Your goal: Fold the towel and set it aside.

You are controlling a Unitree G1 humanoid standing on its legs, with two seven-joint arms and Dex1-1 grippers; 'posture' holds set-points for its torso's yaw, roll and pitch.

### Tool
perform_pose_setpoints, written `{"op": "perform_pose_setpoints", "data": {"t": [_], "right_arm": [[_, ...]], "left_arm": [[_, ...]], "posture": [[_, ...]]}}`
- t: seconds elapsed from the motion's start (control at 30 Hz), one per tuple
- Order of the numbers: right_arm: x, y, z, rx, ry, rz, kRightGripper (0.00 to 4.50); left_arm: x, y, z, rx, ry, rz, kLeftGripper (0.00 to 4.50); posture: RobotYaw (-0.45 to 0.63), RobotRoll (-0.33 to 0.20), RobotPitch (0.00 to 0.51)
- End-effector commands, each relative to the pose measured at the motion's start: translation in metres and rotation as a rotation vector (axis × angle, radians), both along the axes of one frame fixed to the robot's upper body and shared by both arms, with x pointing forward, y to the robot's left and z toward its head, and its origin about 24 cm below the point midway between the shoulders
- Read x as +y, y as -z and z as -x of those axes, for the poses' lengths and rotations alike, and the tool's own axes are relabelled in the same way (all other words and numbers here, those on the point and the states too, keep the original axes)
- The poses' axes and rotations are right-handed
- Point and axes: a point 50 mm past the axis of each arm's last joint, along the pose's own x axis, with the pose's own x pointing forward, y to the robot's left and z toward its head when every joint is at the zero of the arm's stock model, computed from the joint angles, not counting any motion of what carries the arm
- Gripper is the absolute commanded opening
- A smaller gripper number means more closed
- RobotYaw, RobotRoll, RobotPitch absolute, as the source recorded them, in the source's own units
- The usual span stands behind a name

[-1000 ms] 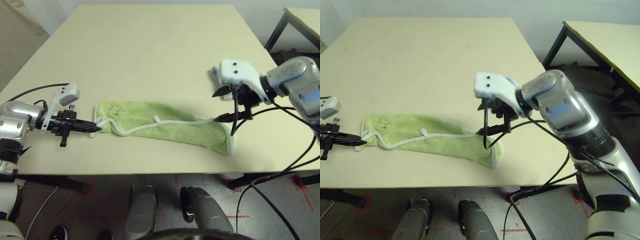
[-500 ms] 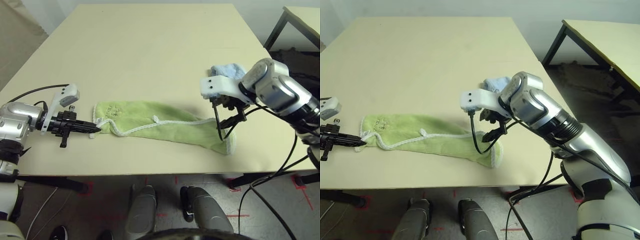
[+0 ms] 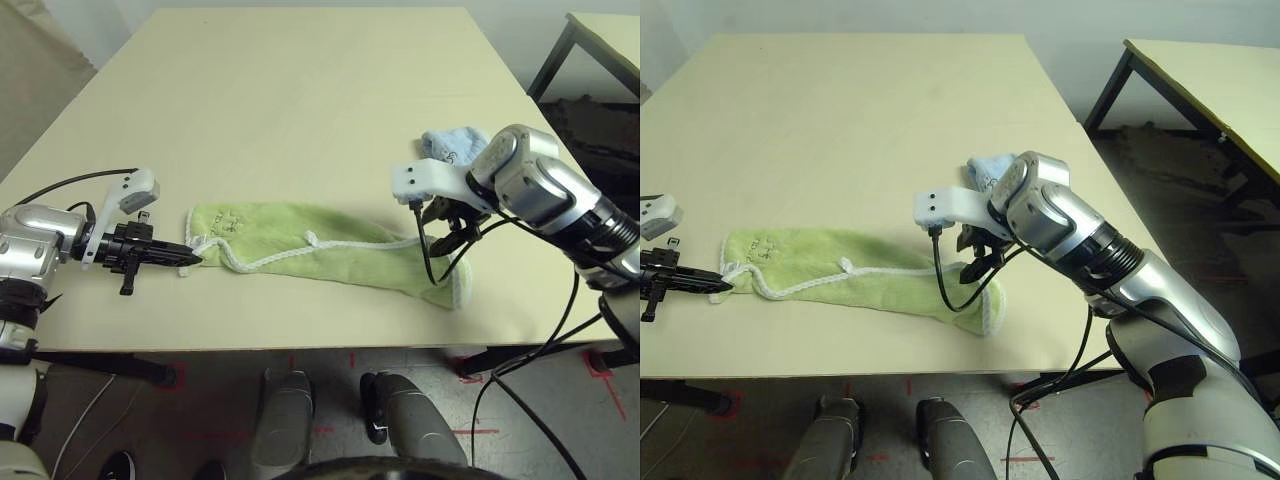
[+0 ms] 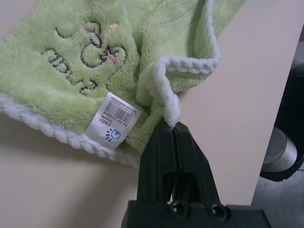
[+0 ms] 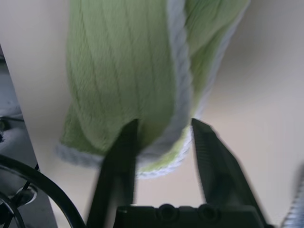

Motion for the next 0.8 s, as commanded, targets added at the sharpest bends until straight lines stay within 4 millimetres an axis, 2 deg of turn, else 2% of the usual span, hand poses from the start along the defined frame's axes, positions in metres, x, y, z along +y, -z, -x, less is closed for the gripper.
{"op": "perform_pose_setpoints", "data": {"t": [0.03, 0.1, 0.3, 0.4, 0.47, 0.53, 0.7, 0.8], "right_arm": [[0.001, 0.004, 0.004, 0.023, -0.013, 0.001, 0.87], [0.001, 0.004, 0.004, 0.025, -0.005, -0.008, 0.11], [0.001, -0.005, 0.0, 0.002, 0.004, -0.045, 0.05], [-0.001, -0.015, 0.0, -0.026, -0.012, -0.069, 0.05], [-0.009, -0.026, 0.002, -0.065, -0.052, -0.076, 0.05], [-0.021, -0.037, 0.005, -0.111, -0.094, -0.074, 0.05], [-0.053, -0.07, 0.003, -0.259, -0.096, -0.095, 0.05], [-0.064, -0.08, 0.005, -0.302, -0.087, -0.109, 0.05]], "left_arm": [[0.002, -0.003, 0.001, -0.013, -0.005, -0.009, 0.0], [0.004, -0.004, 0.001, -0.015, -0.01, -0.01, 0.0], [0.005, -0.003, 0.003, -0.009, -0.018, -0.012, 0.0], [0.006, -0.004, 0.002, -0.009, -0.02, -0.013, 0.0], [0.007, -0.01, 0.0, -0.025, -0.03, -0.005, 0.0], [0.009, -0.02, -0.002, -0.054, -0.051, 0.021, 0.0], [0.019, -0.064, -0.011, -0.187, -0.127, 0.104, 0.0], [0.027, -0.078, -0.011, -0.226, -0.164, 0.097, 0.0]], "posture": [[0.07, 0.0, 0.17], [0.07, 0.0, 0.17], [0.07, 0.0, 0.17], [0.07, 0.0, 0.167], [0.07, 0.0, 0.165], [0.07, 0.0, 0.165], [0.05, 0.0, 0.157], [0.04, 0.0, 0.15]]}}
